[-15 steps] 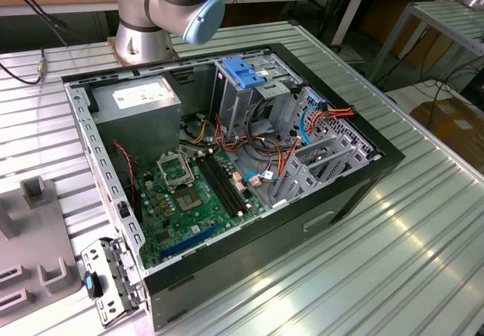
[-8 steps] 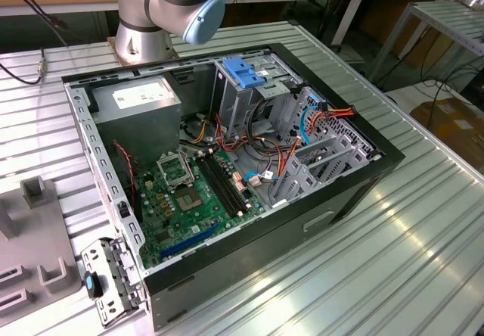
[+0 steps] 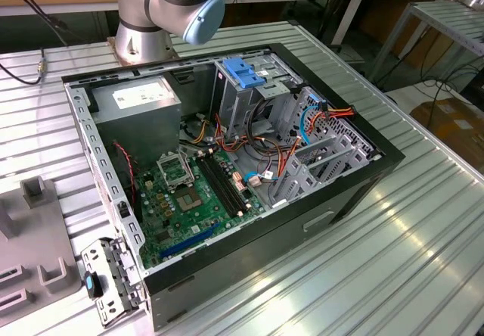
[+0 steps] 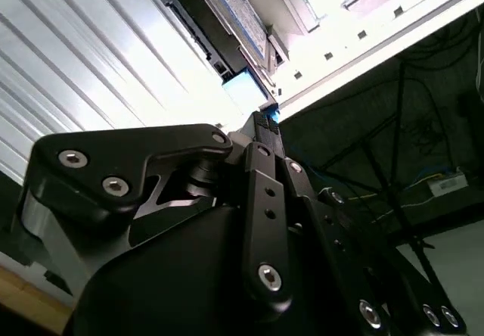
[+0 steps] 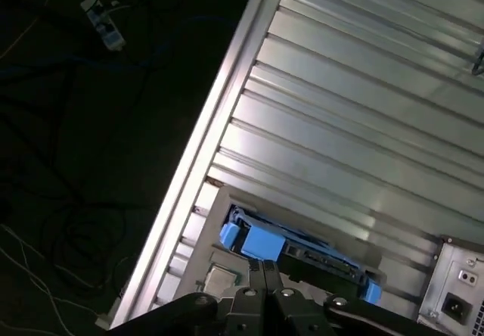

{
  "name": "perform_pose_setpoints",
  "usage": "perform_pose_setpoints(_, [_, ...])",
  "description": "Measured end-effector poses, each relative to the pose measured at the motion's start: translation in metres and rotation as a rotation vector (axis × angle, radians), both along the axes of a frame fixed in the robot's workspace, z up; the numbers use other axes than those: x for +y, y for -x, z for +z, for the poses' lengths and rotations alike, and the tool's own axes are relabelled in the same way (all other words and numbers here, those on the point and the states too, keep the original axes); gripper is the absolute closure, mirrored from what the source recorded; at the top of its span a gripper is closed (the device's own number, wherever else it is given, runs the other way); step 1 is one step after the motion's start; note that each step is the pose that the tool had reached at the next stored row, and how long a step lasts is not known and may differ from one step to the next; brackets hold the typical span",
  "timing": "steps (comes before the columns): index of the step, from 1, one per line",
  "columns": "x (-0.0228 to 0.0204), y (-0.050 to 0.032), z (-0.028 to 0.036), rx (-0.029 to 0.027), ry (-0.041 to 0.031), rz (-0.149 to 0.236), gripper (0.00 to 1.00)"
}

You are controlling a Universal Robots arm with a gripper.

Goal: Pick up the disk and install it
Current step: 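Pick up the disk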

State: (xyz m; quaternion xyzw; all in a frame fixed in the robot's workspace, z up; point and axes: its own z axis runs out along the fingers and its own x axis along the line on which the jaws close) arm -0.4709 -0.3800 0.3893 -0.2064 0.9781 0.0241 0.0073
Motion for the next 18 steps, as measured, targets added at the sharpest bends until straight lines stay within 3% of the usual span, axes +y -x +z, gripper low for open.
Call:
perform_pose_setpoints(15, [0.0000,0.0000,-0.0015,0.0000,0.0024,0.294,0.89])
perform_pose_setpoints(18, [0.0000,0.0000,-0.0015,0.0000,0.0031,0.333,0.89])
